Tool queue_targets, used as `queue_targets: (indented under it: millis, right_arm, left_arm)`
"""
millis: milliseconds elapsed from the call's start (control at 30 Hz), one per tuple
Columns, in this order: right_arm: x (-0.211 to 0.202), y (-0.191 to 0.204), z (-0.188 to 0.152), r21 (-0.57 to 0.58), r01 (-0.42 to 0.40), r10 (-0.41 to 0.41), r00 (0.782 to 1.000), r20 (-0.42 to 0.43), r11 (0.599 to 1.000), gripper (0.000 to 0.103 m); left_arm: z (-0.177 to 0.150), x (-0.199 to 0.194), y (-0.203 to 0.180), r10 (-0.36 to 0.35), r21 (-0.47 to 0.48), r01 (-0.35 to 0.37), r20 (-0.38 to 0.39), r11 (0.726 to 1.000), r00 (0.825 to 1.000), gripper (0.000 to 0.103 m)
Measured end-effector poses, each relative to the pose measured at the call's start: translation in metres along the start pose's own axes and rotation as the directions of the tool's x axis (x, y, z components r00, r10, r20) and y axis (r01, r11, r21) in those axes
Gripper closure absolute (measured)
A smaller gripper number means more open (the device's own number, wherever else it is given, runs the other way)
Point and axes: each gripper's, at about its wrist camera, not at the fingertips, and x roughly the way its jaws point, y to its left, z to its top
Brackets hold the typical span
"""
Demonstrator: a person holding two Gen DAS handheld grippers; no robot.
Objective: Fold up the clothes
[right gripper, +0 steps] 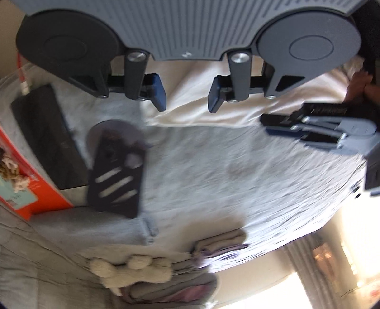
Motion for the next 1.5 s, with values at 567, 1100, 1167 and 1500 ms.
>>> queue_targets:
  millis: [567,1100,1167,1500]
  right_arm:
    - [0.004,-0.005,-0.024,0.033,0.094,-0.093,0.995,-0.022,0.995,0.101]
    - [-0.011,-0.032,-0.04,0.221,0.037,-0.043,0.999,0.022,0.974,0.101]
    - [-0.012,-0.033,-0.04,0.226,0.037,-0.044,0.999,0.028,0.974,0.101]
    - [-0.025,-0.041,-0.046,0.243,0.081,-0.1,0.993,0.065,0.967,0.101]
  left_arm:
    - [-0.056,-0.033,-0.007,-0.104,0.085,0.111,-0.079,0.99,0.991,0.069]
    - [-0.078,-0.028,-0.047,0.035,0.33,-0.027,-0.018,0.944,0.999,0.102]
    - [-0.078,-0.03,-0.049,0.035,0.322,-0.035,0.005,0.946,0.999,0.102]
    - [-0.084,-0.018,-0.067,0.027,0.339,-0.02,-0.016,0.941,1.0,0.102]
